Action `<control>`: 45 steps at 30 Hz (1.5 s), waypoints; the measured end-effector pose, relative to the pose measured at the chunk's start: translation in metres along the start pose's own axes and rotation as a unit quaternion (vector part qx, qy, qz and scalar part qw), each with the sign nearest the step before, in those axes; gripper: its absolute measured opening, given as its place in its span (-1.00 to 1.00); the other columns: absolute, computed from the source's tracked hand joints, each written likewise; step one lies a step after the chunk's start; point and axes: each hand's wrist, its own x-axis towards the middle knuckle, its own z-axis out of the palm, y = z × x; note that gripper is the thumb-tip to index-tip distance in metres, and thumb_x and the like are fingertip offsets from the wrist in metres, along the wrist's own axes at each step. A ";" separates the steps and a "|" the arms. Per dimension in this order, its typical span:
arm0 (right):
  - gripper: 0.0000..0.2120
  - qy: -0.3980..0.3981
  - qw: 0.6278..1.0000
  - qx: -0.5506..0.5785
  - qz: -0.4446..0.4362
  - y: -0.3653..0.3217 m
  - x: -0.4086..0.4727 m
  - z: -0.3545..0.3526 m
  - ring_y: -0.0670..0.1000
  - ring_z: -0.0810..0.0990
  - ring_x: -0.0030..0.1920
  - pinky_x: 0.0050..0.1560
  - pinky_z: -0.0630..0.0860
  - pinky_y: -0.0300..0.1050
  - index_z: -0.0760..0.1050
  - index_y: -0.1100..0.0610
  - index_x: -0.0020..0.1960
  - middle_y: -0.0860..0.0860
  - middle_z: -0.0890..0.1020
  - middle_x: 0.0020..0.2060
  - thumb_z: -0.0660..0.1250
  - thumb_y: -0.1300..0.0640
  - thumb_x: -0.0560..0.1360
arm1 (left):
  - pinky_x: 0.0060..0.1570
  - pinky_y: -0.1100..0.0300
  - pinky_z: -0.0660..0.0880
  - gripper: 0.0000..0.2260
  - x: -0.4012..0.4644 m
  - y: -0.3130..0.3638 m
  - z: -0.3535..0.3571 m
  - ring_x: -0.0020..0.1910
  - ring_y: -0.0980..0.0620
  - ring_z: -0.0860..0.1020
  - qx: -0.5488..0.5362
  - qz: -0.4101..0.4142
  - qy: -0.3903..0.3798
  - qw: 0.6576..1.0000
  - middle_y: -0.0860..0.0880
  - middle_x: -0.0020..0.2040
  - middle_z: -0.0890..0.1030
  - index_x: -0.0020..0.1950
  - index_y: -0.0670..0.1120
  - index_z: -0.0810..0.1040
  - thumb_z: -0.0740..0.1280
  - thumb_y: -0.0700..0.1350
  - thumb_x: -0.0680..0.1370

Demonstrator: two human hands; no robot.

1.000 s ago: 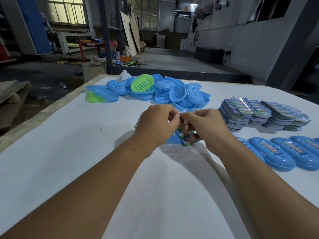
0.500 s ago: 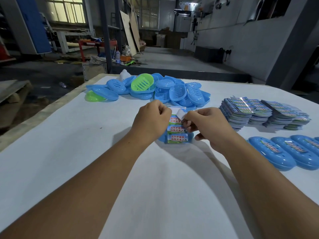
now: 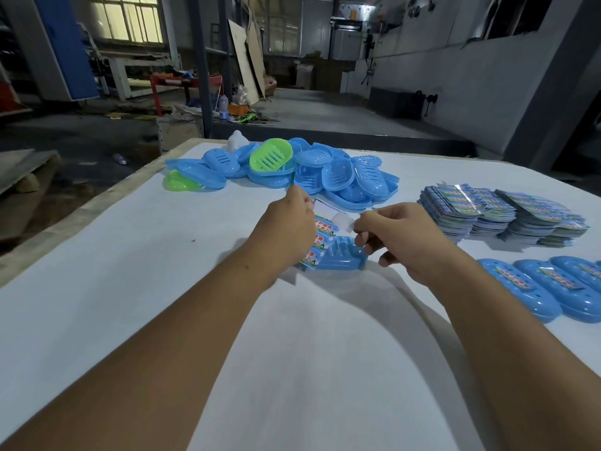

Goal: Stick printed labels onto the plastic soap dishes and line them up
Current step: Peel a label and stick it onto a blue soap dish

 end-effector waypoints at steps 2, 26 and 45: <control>-0.86 -0.002 1.000 -0.020 -0.006 0.000 0.000 -0.003 -0.09 0.57 -0.45 -0.54 0.40 -0.26 0.66 0.20 -0.24 0.03 0.65 -0.41 0.40 0.16 0.43 | -0.23 0.07 0.38 -0.89 0.000 0.000 -0.003 -0.09 -0.09 0.55 0.025 0.029 -0.017 0.999 -0.09 -0.08 0.55 0.09 -0.05 0.31 0.07 -0.04 0.71; -0.85 -0.082 0.977 -0.192 -0.045 0.001 -0.005 -0.018 -0.12 0.55 -0.42 -0.46 0.48 -0.26 0.69 0.16 -0.28 0.04 0.69 -0.37 0.47 0.14 0.44 | -0.28 0.16 0.42 -0.89 0.005 -0.021 -0.026 -0.21 0.14 0.52 0.016 0.103 -0.125 0.987 0.08 -0.17 0.55 0.04 0.10 0.39 0.11 0.04 0.70; -0.81 -0.037 0.985 -0.163 -0.051 0.001 -0.004 -0.011 -0.10 0.54 -0.44 -0.47 0.50 -0.21 0.65 0.22 -0.30 0.03 0.66 -0.41 0.42 0.16 0.45 | -0.20 0.09 0.41 -0.86 0.016 -0.044 -0.036 -0.09 -0.08 0.53 0.240 -0.054 -0.013 0.969 -0.06 -0.07 0.56 0.07 -0.02 0.50 0.20 -0.01 0.61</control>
